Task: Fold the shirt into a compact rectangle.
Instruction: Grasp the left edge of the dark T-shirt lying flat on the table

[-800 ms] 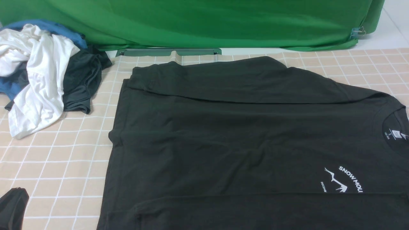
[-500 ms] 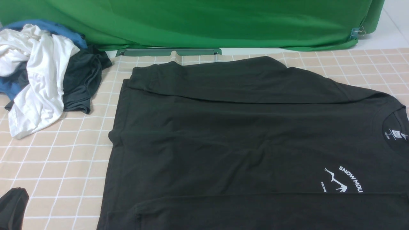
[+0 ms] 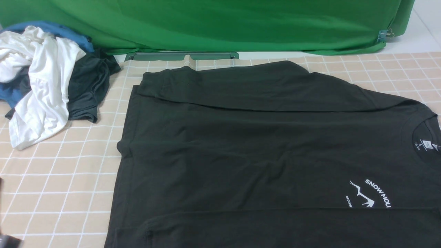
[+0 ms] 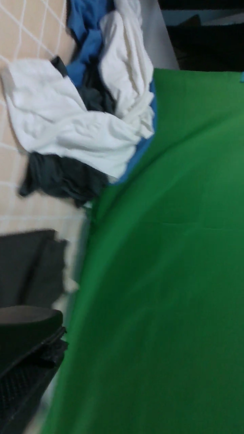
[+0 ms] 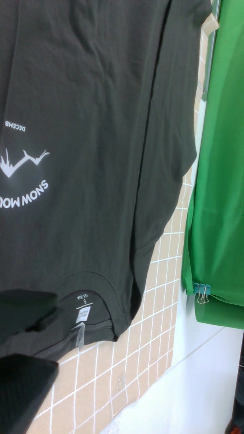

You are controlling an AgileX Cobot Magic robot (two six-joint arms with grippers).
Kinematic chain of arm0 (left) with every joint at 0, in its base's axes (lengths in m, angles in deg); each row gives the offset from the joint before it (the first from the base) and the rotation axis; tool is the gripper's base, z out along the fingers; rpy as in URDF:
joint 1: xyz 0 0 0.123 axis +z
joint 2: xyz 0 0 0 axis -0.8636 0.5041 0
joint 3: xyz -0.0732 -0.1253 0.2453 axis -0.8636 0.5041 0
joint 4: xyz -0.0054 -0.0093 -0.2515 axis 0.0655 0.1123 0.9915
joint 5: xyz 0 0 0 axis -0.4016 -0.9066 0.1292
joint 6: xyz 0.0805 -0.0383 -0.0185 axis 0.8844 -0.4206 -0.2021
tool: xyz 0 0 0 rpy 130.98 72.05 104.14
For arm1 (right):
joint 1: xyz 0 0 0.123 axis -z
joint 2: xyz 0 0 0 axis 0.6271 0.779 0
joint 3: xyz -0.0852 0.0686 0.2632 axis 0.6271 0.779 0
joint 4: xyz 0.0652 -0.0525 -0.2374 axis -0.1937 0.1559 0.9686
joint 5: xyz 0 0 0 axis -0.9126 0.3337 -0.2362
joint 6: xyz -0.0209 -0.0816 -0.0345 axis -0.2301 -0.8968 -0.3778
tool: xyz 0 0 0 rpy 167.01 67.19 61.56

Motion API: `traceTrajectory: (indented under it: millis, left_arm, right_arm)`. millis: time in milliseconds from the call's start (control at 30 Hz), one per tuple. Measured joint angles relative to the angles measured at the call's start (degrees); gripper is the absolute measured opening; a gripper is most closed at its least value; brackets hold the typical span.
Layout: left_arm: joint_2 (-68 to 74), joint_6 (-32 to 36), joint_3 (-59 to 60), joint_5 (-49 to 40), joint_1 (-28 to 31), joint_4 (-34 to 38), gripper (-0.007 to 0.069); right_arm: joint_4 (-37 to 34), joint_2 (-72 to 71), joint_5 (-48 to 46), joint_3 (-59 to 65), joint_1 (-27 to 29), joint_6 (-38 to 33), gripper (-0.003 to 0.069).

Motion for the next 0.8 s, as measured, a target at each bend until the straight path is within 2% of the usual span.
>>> traceTrajectory:
  millis: [133,333,433,500,600,733,800]
  left_arm:
    - [0.0,-4.2,0.0,9.7,0.0,3.4,0.0022]
    - [0.0,-8.1,0.0,33.6,0.0,2.0,0.0022]
    - [0.2,-8.9,-3.2,34.7,0.0,1.5,0.0022]
    - [1.1,-9.0,-8.8,30.7,0.0,1.1,0.0022]
    - [5.2,-8.8,-19.9,18.4,0.0,0.0,0.0022]
    - [14.6,-6.8,-34.8,-6.7,0.0,-4.3,0.0022]
    - [23.9,-5.6,-42.6,-24.1,0.0,-5.7,0.0022]
  right_arm:
    - [0.0,0.0,0.0,0.0,0.0,0.0,0.0247]
    - [0.0,0.0,0.0,0.0,0.0,0.0,0.0247]
    - [0.0,0.0,0.0,0.0,0.0,0.0,0.0247]
    - [0.0,0.0,0.1,0.0,0.0,0.0,0.0247]
    - [0.0,0.0,0.3,0.0,0.0,0.0,0.0247]
    - [-0.5,0.0,2.1,0.0,0.0,1.2,0.0247]
    - [-3.0,0.0,6.5,0.0,0.0,5.9,0.0247]
